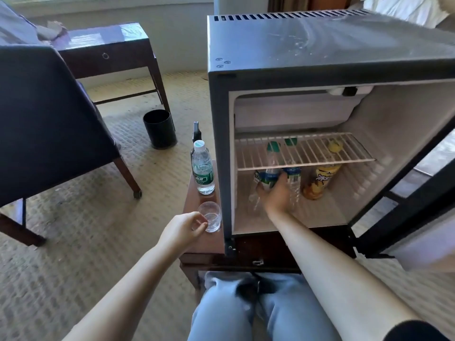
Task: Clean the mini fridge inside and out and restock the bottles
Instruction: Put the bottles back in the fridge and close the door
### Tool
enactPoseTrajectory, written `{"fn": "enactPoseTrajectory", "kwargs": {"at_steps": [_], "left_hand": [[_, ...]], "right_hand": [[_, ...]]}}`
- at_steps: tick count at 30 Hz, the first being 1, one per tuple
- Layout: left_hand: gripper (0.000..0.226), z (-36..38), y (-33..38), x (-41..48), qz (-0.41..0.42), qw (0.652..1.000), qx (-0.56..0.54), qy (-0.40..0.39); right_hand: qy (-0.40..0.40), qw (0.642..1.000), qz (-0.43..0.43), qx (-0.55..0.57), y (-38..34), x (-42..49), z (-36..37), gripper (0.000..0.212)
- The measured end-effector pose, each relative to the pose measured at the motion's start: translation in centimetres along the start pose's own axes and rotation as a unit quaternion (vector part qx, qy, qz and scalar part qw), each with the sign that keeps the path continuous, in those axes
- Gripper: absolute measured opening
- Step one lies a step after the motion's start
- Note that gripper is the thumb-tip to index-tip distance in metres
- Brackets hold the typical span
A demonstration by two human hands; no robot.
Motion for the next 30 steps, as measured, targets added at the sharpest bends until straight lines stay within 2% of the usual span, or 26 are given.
{"fn": "enactPoseTrajectory", "kwargs": {"at_steps": [8,12,16,21,26,28,30], "left_hand": [[0.006,0.6,-0.1,0.3,-0.005,1.0,-0.01,-0.012],[0.009,0.4,0.1,0.6,-0.012,1.0,-0.022,-0.009],[0.011,-0.3,0.6,0.7,-0.011,1.0,-0.009,-0.009],[0.015,-4.3,0.4,3.6,-0.042,0.997,-0.019,0.064],[0.056,-6.9,1.1,9.2,-0.087,0.991,-0.049,0.089],[0.07,-7.5,1.8,11.6,-0.081,0.992,-0.051,0.088],[0.074,-7.3,1.6,14.7,-0.059,0.994,-0.028,0.086]], "right_hand": [[0.007,0.999,0.011,0.05,0.8,-0.6,0.5,0.082],[-0.012,1.0,0.025,0.016,1.7,-1.2,0.1,0.089],[-0.012,0.999,0.041,-0.021,2.4,-2.3,-0.8,0.081],[0.006,0.999,-0.027,-0.033,2.2,-2.6,-2.7,0.058],[-0.034,0.995,-0.081,-0.052,1.5,-1.8,-3.9,0.048],[-0.051,0.992,-0.103,-0.059,1.4,-1.9,-4.1,0.045],[-0.07,0.986,-0.129,-0.077,1.2,-2.1,-4.1,0.041]]}}
Point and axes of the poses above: each hand's wrist, its own x-axis towards the middle knuckle, its own z-axis out of the palm, y = z × x, the point moved 4 cm from there along x, towards the middle knuckle, and after that the axes turned 10 degrees about x, right-handed, at the moved point
